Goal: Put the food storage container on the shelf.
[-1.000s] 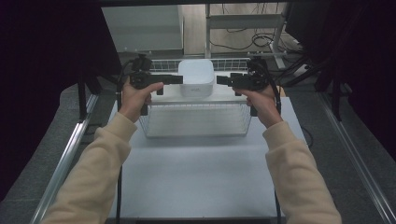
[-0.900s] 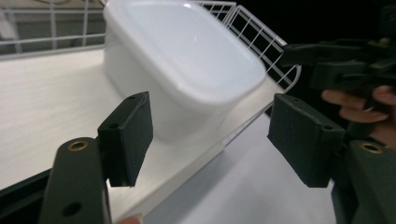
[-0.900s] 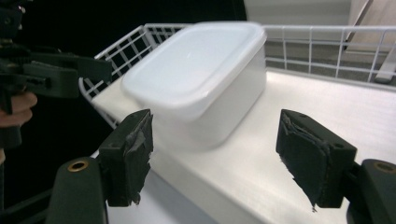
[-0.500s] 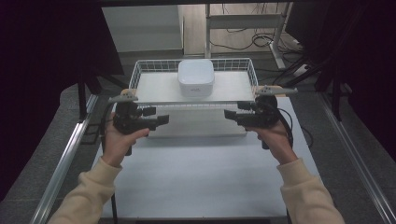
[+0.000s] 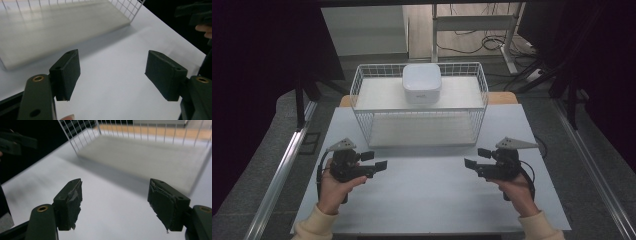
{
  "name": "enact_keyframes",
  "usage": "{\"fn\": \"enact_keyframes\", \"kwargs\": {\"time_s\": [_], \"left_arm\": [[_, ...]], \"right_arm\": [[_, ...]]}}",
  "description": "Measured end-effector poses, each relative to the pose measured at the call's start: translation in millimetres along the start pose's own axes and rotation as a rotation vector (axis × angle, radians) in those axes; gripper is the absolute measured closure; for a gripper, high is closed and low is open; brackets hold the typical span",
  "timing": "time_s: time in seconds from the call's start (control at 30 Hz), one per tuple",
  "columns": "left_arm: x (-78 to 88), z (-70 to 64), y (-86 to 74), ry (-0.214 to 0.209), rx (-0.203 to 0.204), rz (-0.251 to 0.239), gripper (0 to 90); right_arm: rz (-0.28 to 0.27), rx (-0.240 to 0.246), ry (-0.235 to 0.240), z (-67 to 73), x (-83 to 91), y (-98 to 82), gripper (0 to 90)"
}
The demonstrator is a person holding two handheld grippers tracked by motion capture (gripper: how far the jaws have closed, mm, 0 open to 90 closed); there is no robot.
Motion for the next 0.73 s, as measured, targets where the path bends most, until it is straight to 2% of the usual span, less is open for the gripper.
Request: {"fn": "enact_keyframes", "kwargs": {"time_s": [0.03,0.07,0.13,0.23,0.33,0.4,0.57,0.73], "left_arm": [[-1.1,-0.5,-7.3,0.012,-0.010,0.015,27.4],[-1.6,-0.8,-11.4,0.016,-0.011,0.021,27.4],[-5.3,2.8,-25.4,0.035,-0.006,0.048,27.7],[-7.4,6.4,-30.5,0.049,0.002,0.056,27.7],[-9.4,9.8,-33.8,0.074,-0.015,0.065,27.8],[-9.8,10.6,-34.4,0.074,-0.015,0.066,27.8],[-10.1,15.0,-36.1,0.078,-0.004,0.066,27.8],[-4.3,14.4,-32.5,0.088,0.001,0.041,27.8]], "right_arm": [[0.017,0.008,-0.008,-0.9,3.8,-15.0,28.0],[0.017,0.008,-0.008,-0.9,3.8,-15.0,28.0],[0.049,0.025,-0.014,-2.0,4.8,-28.4,28.0],[0.077,0.034,-0.020,-4.1,1.2,-37.1,28.0],[0.095,0.032,-0.020,-6.4,-2.0,-43.9,27.9],[0.094,0.028,-0.023,-7.7,-1.7,-43.8,27.9],[0.052,0.022,-0.028,-6.9,4.2,-32.8,27.9],[0.021,0.049,-0.037,-10.2,10.0,-29.2,25.6]]}}
Point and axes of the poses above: each handheld gripper's, and its own axes: x roughly backward along the jaws, y roughly out of its top, z roughly to its left, the point moved 6 cm from there along -x, roughly forward along the jaws, and after that the axes turned 11 degrees about -z, right-handed, at the moved point
